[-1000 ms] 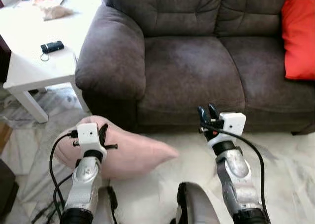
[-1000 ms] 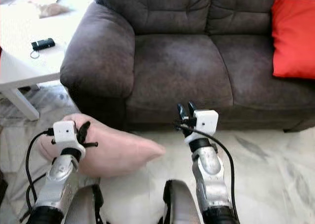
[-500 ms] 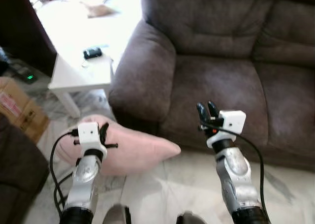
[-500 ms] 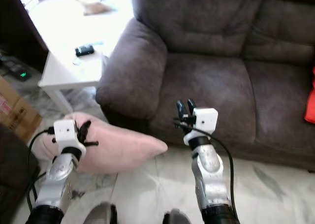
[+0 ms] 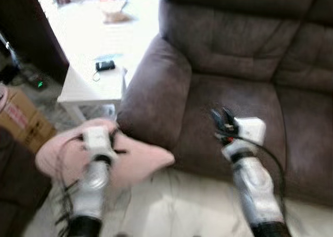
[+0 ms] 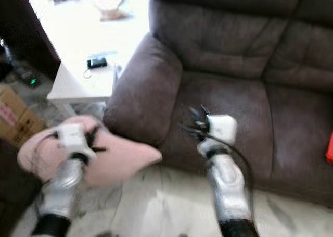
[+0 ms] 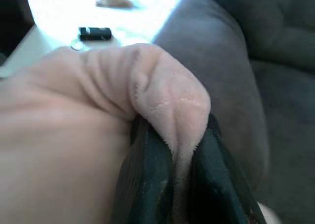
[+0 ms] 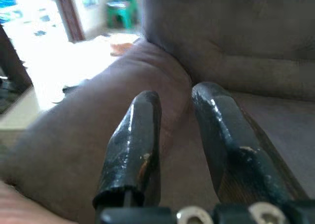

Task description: Move the pillow to the sofa from floor

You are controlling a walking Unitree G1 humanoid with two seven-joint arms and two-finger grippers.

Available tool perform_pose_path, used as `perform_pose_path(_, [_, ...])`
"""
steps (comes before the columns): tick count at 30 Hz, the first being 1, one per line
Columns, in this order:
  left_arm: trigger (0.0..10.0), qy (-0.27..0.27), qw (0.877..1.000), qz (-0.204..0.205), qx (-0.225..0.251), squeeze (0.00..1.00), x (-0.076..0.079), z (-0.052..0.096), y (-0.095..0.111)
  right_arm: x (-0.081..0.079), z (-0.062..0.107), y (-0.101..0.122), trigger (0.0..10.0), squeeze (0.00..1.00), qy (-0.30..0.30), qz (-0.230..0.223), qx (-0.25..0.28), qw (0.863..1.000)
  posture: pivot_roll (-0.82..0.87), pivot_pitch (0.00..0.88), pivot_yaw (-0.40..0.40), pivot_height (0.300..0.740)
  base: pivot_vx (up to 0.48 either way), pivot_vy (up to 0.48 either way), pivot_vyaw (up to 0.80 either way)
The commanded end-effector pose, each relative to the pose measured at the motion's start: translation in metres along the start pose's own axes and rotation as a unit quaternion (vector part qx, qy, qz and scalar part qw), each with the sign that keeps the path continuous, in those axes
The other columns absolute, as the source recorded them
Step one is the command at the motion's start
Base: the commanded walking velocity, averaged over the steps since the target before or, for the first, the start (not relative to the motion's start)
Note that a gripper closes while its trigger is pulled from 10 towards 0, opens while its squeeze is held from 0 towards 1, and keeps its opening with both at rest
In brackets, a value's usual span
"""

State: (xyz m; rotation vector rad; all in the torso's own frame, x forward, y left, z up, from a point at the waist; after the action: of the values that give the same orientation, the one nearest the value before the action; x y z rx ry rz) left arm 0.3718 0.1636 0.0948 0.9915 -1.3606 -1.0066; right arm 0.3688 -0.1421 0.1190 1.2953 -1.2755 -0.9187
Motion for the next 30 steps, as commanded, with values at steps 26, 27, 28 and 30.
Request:
perform_pose_path(26, [10.0,-0.093,0.995,0.037,0.019,0.00,0.028,0.001,0.046,-0.027,0.040,-0.074,10.0,1.00,0.240,0.167,-0.143,0.946,0.01,0.089,-0.053,0.740,0.000,0.000,0.00])
perform_pose_path(27, [10.0,-0.093,0.995,0.037,0.019,0.00,0.028,0.001,0.046,-0.027,0.040,-0.074,10.0,1.00,0.240,0.167,-0.143,0.946,0.01,0.089,-0.053,0.740,0.000,0.000,0.00])
perform_pose_path(28, [10.0,-0.098,0.994,0.035,0.017,0.00,0.030,0.001,0.047,-0.029,0.043,-0.076,10.0,1.00,0.254,0.178,-0.143,0.940,0.01,0.089,-0.053,0.740,0.000,0.000,0.00])
perform_pose_path(30, [10.0,-0.105,0.994,0.034,0.017,0.00,0.033,0.000,0.050,-0.033,0.047,-0.079,10.0,1.00,0.272,0.185,-0.146,0.933,0.00,0.091,-0.052,0.740,0.000,0.000,0.00])
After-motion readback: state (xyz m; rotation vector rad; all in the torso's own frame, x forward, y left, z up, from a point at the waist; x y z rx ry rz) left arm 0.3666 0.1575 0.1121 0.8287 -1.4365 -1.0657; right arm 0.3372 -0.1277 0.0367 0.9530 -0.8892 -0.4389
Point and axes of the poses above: a point about 5 cm out from each wrist's last joint towards the gripper, its own z axis pointing back from the gripper into the wrist, its own y axis along the axis of the wrist's last joint, x = y × z, the point moved 6 cm from there along -z, pointing out of the wrist towards the gripper, and after that the axes turned 13 degrees about z, right-handed, at the moved point
